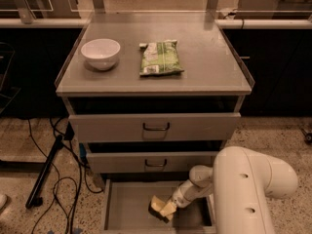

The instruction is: Place sponge into bottom drawer

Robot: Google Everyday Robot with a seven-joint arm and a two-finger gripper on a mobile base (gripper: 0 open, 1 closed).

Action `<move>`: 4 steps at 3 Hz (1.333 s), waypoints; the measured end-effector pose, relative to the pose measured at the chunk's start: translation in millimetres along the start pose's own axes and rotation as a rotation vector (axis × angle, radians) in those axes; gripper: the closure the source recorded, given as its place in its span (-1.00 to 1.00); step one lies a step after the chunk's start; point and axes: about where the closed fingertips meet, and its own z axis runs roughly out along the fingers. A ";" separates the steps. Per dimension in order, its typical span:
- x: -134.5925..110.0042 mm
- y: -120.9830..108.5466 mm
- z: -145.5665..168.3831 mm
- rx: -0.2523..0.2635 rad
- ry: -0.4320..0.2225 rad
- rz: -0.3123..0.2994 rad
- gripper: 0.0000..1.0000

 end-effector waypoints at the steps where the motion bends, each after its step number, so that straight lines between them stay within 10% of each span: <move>1: 6.9 -21.3 10.7 0.036 0.022 0.062 1.00; 4: 16.5 -27.9 21.9 0.100 0.044 0.154 1.00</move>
Offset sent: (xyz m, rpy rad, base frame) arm 0.0117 -0.0176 -0.0356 -0.0774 0.0534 -0.0996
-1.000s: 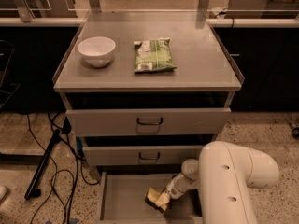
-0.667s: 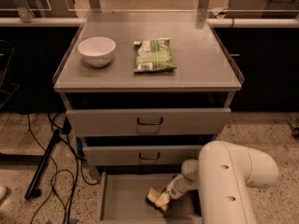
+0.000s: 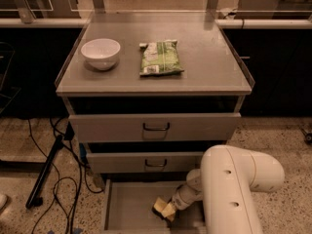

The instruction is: Place sponge into bottom drawer

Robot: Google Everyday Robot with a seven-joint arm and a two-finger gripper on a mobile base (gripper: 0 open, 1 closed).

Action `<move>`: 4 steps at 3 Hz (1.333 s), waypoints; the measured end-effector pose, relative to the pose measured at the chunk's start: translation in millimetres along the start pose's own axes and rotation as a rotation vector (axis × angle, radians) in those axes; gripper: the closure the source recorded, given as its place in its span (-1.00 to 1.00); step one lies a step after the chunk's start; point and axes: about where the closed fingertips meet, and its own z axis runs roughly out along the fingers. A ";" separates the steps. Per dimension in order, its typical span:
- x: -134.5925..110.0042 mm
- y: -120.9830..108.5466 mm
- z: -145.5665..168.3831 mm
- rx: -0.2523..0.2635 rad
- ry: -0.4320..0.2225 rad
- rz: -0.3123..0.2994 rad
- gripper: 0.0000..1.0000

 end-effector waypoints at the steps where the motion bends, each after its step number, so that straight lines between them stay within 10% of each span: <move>1: 0.7 -2.6 4.0 0.022 0.007 0.022 1.00; 4: 4.3 -13.1 21.8 0.103 0.030 0.118 1.00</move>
Offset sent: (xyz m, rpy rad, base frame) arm 0.0135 0.0033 -0.0137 -0.0774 -0.0210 -0.0750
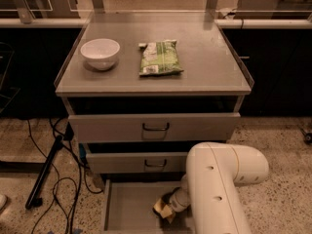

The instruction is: Place sponge into bottom drawer

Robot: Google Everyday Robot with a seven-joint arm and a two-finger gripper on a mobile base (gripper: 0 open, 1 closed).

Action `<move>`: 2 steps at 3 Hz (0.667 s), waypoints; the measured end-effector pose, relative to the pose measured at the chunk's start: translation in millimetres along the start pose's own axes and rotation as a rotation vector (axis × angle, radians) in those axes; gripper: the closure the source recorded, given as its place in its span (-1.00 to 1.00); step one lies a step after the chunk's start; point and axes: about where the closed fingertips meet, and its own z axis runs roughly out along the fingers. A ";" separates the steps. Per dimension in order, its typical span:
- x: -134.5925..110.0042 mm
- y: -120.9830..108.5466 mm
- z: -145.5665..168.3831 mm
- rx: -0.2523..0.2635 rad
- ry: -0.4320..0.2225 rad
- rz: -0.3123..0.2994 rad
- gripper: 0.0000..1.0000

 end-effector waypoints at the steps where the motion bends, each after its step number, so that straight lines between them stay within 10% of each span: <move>1: 4.2 -1.8 4.5 0.024 0.015 0.025 1.00; 2: 4.8 -2.0 5.2 0.028 0.017 0.028 0.70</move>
Offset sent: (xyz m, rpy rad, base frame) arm -0.0028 -0.0016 -0.0056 -0.0306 0.0081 -0.0209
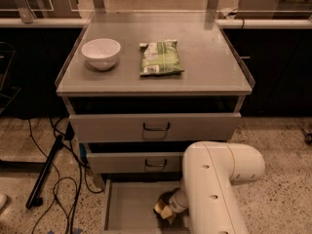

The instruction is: Place sponge into bottom drawer

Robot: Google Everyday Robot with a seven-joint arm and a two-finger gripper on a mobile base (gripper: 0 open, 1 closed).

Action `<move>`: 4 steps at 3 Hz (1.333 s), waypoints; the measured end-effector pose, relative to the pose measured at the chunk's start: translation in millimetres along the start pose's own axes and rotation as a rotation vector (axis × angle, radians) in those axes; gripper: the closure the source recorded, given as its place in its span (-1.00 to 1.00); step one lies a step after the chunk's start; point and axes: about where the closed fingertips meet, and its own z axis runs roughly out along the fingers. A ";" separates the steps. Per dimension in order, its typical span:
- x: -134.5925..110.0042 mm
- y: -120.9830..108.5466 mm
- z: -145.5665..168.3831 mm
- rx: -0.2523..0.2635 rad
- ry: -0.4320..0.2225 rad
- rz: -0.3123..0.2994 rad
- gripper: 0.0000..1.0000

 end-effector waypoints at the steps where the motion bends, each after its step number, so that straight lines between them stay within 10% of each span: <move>1: 0.0 0.0 0.0 0.000 0.000 0.000 0.24; 4: 0.1 0.1 0.1 0.000 0.000 0.000 -1.00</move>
Offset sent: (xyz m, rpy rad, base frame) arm 0.0000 0.0000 0.0000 0.0000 0.0000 0.0000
